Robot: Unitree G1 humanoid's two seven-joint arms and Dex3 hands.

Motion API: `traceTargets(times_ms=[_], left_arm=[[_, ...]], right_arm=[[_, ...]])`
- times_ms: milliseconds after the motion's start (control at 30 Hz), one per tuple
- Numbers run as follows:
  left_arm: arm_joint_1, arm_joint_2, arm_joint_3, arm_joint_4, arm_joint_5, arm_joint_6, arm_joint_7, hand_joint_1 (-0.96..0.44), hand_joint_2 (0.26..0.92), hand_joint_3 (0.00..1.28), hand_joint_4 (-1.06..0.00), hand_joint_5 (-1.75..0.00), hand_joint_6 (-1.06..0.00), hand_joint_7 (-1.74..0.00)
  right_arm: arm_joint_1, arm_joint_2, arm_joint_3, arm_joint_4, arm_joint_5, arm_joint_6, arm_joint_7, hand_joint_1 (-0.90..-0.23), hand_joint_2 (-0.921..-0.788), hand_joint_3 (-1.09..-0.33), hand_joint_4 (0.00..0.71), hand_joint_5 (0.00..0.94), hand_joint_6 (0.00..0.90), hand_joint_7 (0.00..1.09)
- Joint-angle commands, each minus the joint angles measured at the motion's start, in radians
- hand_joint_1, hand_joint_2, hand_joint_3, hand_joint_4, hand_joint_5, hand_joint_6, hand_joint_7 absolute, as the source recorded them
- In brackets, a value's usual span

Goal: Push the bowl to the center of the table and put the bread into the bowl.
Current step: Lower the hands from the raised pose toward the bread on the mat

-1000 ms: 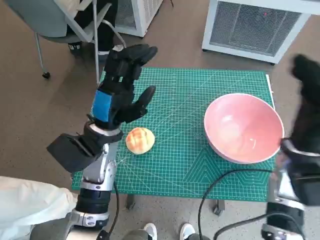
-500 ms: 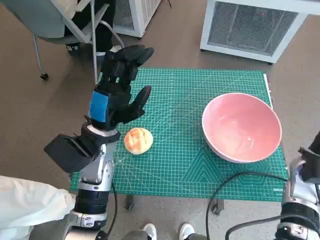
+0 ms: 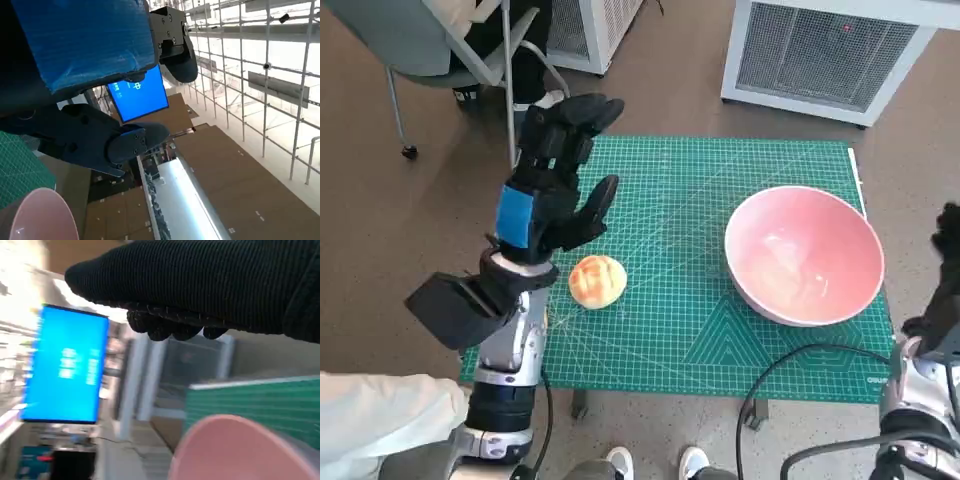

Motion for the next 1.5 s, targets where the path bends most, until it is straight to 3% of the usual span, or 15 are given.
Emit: traceTargets(times_ms=[33, 133, 400, 733, 1333, 1500], left_arm=[[0.026, 0.013, 0.007, -0.033, -0.006, 0.013, 0.003, -0.28, 0.804, 0.63, 0.0, -0.75, 0.0, -1.01], [0.029, 0.018, 0.011, -0.038, -0.008, 0.017, 0.002, -0.28, 0.802, 0.63, 0.0, -0.76, 0.0, -1.01], [0.053, 0.027, 0.021, -0.063, -0.019, 0.026, 0.0, -0.29, 0.799, 0.63, 0.0, -0.77, 0.0, -1.02], [0.077, 0.043, 0.034, -0.094, -0.024, 0.043, 0.007, -0.3, 0.803, 0.61, 0.0, -0.77, 0.0, -1.02], [0.155, 0.083, 0.078, -0.192, -0.047, 0.094, 0.02, -0.3, 0.831, 0.55, -0.02, -0.77, 0.0, -1.03], [0.172, 0.095, 0.087, -0.207, -0.039, 0.091, 0.03, -0.3, 0.831, 0.54, -0.02, -0.77, 0.0, -1.04]], right_arm=[[-0.006, 0.045, -0.02, 0.051, 0.049, 0.069, 0.049, -0.351, -0.921, -0.528, 0.391, 0.013, 0.196, 0.49], [-0.013, 0.06, -0.022, 0.062, 0.062, 0.092, 0.066, -0.335, -0.921, -0.526, 0.407, 0.018, 0.213, 0.49], [-0.036, 0.093, 0.002, 0.082, 0.046, 0.163, 0.053, -0.296, -0.921, -0.539, 0.416, 0.017, 0.207, 0.49], [-0.094, 0.154, -0.021, 0.088, 0.081, 0.213, 0.104, -0.301, -0.921, -0.571, 0.403, 0.005, 0.181, 0.48], [-0.208, 0.224, 0.031, 0.096, 0.034, 0.251, 0.096, -0.327, -0.921, -0.579, 0.401, 0.002, 0.181, 0.5], [-0.239, 0.247, 0.041, 0.098, 0.033, 0.264, 0.094, -0.319, -0.921, -0.576, 0.415, 0.009, 0.176, 0.51]])
